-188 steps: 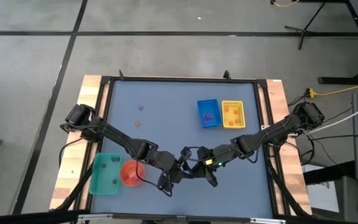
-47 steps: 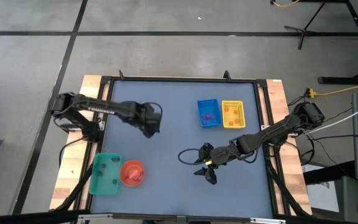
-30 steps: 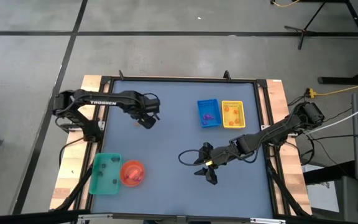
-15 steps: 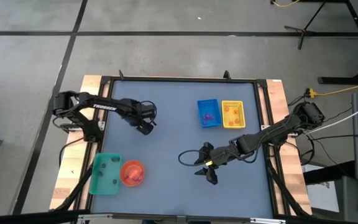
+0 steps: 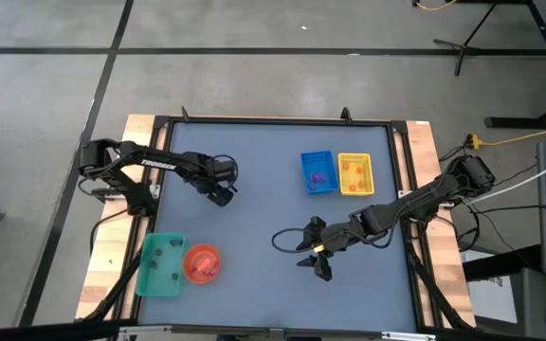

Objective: Sort Halloween decoration
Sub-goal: Put the orange pumpkin toy into the yellow box

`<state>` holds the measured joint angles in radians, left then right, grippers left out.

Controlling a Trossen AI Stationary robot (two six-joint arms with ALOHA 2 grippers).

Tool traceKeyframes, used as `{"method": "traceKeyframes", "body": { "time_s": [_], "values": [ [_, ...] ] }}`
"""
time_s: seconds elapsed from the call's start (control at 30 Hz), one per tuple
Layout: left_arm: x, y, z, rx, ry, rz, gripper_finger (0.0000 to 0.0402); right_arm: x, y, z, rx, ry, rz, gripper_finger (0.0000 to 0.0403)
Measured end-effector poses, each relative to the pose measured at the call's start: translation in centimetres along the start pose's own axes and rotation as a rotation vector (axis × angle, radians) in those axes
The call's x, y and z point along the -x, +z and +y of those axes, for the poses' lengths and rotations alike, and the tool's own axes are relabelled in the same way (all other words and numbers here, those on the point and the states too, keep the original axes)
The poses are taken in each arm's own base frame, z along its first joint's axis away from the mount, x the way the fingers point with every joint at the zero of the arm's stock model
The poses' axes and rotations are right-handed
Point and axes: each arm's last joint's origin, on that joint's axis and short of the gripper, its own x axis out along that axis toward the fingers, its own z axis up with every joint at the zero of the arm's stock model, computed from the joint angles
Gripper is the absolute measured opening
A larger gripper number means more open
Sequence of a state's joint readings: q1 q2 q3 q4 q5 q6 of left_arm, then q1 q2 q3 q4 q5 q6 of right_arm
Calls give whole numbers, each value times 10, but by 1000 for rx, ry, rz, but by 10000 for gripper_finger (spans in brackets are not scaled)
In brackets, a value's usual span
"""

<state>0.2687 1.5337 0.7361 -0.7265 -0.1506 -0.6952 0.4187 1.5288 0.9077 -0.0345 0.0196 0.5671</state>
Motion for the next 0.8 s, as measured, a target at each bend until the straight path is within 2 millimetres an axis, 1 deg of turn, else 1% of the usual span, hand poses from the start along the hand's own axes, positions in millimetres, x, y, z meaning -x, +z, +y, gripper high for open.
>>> {"method": "traceKeyframes", "body": {
  "time_s": [0.4, 0.8],
  "values": [
    [0, 1, 0, 0, 9, -13, 186, 0, 0, 0, 0, 0, 0, 234],
    [-1, 1, -1, 1, 4, -18, 128, 0, 0, 0, 0, 0, 0, 234]
  ]
}}
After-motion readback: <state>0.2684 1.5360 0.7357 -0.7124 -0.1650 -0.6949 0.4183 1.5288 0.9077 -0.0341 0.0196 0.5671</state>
